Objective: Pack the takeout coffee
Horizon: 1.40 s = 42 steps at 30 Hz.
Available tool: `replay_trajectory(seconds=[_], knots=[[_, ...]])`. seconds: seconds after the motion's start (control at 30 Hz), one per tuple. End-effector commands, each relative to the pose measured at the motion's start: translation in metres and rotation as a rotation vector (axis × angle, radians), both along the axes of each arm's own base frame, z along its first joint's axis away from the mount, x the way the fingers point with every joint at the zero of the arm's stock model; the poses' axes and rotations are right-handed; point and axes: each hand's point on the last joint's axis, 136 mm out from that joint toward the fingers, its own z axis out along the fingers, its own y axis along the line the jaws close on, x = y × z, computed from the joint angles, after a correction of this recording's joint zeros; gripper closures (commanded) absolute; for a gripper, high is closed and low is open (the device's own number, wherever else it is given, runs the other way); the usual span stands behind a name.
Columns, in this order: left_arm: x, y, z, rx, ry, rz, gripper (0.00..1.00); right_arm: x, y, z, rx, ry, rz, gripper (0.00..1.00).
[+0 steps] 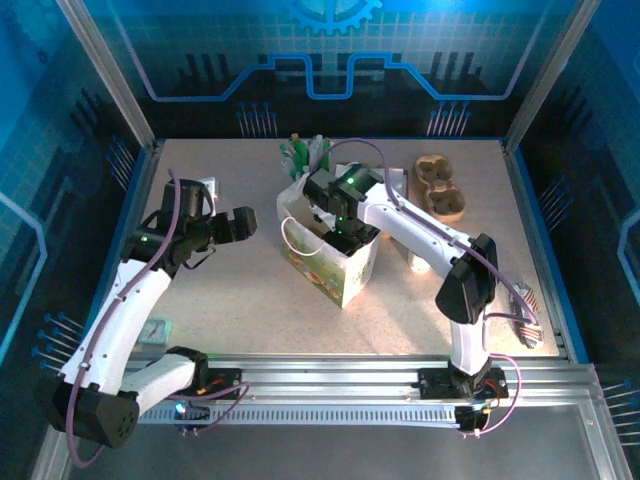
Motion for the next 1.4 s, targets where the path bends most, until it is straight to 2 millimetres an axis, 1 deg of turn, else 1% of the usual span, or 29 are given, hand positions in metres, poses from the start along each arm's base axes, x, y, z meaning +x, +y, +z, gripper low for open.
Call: replay_trajectory(seconds=[0.0,0.2,0.3,0.4,0.5,0.6,0.7,0.77,0.83,0.93,1.0,1.13,1.2,1.3,1.37], knots=[[0.001,0.007,-0.002,0.029,-0.005,0.011,0.02,0.001,-0.004,0.0,0.041,-0.013,-0.051,0.45],[0.002,0.009,-0.003,0.036,-0.002,0.022,0.01,-0.002,-0.011,-0.012,0.039,0.0,-0.092,0.45],[0.002,0.01,0.001,0.029,-0.015,0.035,0.01,-0.002,-0.011,-0.012,0.046,-0.002,-0.097,0.45],[0.0,0.001,0.022,-0.057,-0.053,0.034,0.01,-0.002,-0.009,-0.009,0.059,-0.008,-0.092,0.45],[-0.006,-0.014,0.053,-0.183,-0.066,0.018,0.01,-0.004,-0.008,-0.008,0.057,-0.011,-0.084,0.45],[-0.006,-0.03,0.075,-0.336,-0.083,0.008,0.01,-0.004,-0.006,-0.008,0.067,-0.013,-0.08,0.45],[0.004,-0.042,0.085,-0.415,-0.06,-0.004,0.01,-0.004,-0.005,-0.008,0.07,-0.012,-0.075,0.45],[0.01,-0.053,0.085,-0.449,-0.018,-0.041,0.01,-0.004,-0.006,-0.009,0.069,-0.014,-0.073,0.45],[0.012,-0.063,0.081,-0.435,0.022,-0.066,0.01,-0.004,-0.006,-0.009,0.074,-0.013,-0.072,0.45],[0.012,-0.077,0.081,-0.424,0.037,-0.11,0.01,-0.004,-0.004,-0.009,0.084,-0.013,-0.069,0.46],[0.016,-0.087,0.083,-0.427,0.054,-0.139,0.01,-0.004,-0.003,-0.008,0.089,-0.018,-0.066,0.46],[0.034,-0.101,0.08,-0.374,0.09,-0.177,0.02,-0.003,-0.002,-0.007,0.093,-0.022,-0.062,0.46],[0.043,-0.107,0.075,-0.322,0.107,-0.2,0.02,-0.003,-0.002,-0.007,0.099,-0.024,-0.063,0.46],[0.056,-0.111,0.063,-0.266,0.14,-0.22,0.05,-0.003,0.0,-0.006,0.098,-0.025,-0.06,0.46],[0.061,-0.112,0.055,-0.24,0.154,-0.23,0.07,-0.003,-0.001,-0.006,0.095,-0.024,-0.059,0.46]])
